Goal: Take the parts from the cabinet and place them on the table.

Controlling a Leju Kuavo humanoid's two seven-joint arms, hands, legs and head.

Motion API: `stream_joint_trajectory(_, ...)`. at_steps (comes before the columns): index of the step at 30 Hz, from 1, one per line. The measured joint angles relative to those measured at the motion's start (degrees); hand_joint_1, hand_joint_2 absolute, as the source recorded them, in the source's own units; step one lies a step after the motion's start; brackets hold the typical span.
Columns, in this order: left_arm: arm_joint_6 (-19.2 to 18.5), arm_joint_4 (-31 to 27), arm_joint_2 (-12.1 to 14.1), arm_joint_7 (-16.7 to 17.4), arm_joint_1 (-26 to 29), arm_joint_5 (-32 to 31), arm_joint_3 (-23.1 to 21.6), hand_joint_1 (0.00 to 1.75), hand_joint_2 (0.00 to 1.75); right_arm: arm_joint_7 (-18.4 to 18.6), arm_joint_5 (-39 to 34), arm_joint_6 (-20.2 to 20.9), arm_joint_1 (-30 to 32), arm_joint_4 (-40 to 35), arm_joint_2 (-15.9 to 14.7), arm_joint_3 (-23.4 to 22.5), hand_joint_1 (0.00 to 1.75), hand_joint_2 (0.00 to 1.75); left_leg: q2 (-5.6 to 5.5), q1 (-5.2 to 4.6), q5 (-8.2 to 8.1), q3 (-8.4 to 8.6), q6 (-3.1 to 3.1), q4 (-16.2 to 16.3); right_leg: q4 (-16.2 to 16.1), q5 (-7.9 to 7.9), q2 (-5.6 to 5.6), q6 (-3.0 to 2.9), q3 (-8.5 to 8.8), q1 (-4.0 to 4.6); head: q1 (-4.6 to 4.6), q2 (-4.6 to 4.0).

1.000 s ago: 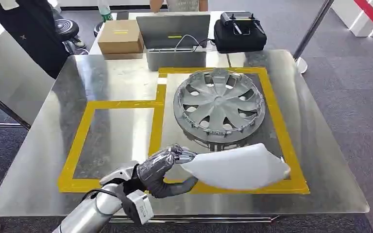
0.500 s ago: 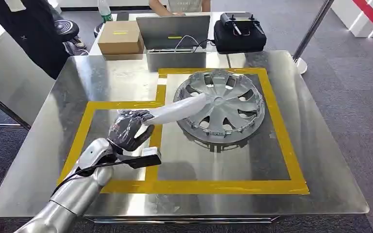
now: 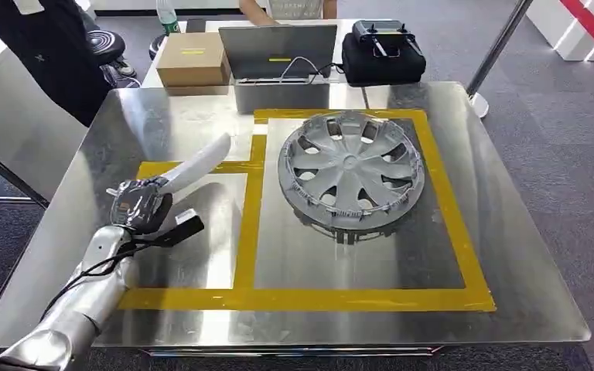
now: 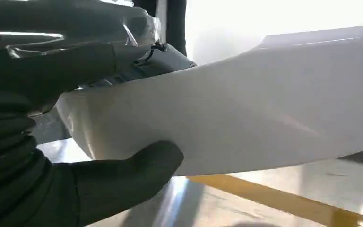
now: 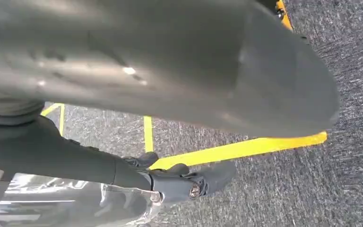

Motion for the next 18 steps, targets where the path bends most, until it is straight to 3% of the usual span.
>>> stream_joint_trajectory(13,1.39,2.12,0.66,0.61,1.81,-1.31,4.6,1.75,1.75,0.15,0.09,-0.17,-0.21,-0.02,-0.02,0.0,0.0,0.0,0.02,0.0,-0.02,0.03,-0.01,0.0,-0.03,0.01,0.01,0.01,0.07,-0.01,0.0,0.0)
stream_joint_trajectory(18,3.48,-2.84,0.28,1.05,7.31,-7.85,10.02,1.75,1.75,0.17,0.5,-0.31,-0.15,0.0,0.0,0.0,0.0,0.0,0.03,-0.01,-0.05,0.04,-0.04,-0.01,-0.03,-0.01,0.01,-0.01,0.04,0.01,0.0,-0.02)
